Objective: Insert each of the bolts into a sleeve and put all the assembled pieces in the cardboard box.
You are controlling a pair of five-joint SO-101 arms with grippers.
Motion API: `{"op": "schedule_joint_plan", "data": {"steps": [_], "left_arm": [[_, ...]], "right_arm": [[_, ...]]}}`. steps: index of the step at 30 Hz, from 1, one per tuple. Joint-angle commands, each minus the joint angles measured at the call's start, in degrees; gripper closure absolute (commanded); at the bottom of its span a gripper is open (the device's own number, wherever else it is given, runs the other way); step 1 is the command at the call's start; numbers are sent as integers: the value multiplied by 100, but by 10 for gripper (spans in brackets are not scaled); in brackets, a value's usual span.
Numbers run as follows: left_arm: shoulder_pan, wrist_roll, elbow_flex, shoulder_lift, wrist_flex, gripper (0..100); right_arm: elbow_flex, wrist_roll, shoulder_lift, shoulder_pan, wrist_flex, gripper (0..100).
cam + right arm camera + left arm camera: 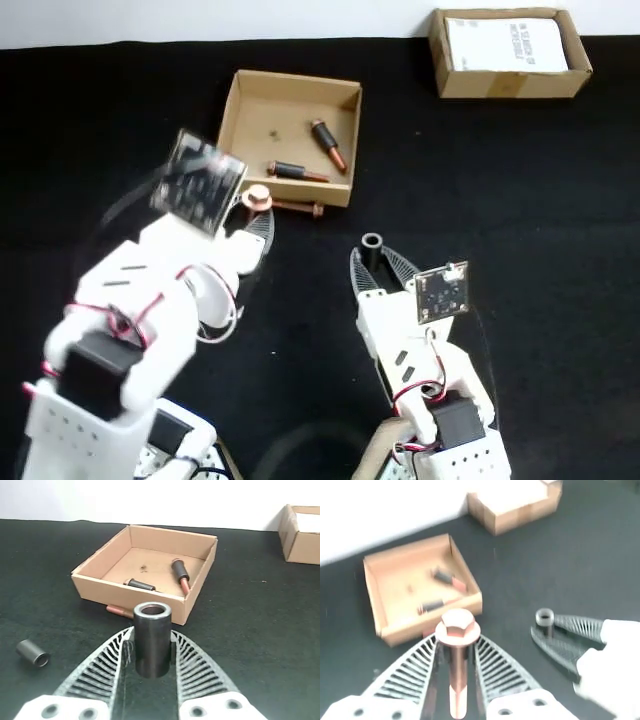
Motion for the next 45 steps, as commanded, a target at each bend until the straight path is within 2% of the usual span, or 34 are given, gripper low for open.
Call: {"op": "schedule_joint_plan", "data": {"steps": [1,4,9,16,21,29,40,45], "left_arm": [[92,53,2211,-1007,-2295,991],[215,62,3011,-1262,-3323,991],[664,88,2993,-866,-3701,991],[769,1336,1464,655,-3938,990],[769,1890,681,1473,-3938,990],[1253,1890,963,1578,-3930,990],[1279,1890,1490,1587,-3974,990],[1288,1899,1930,1552,-4492,990]], "right_arm": [[743,18,-22,-75,-127,987],[743,18,-22,-75,-119,987],[743,9,-22,-75,-110,987],[743,-343,-22,-295,4,987],[743,-343,-22,-426,22,987],[743,-343,-22,-426,22,987],[743,-343,-22,-418,22,987],[743,-343,-22,-418,22,987]]}}
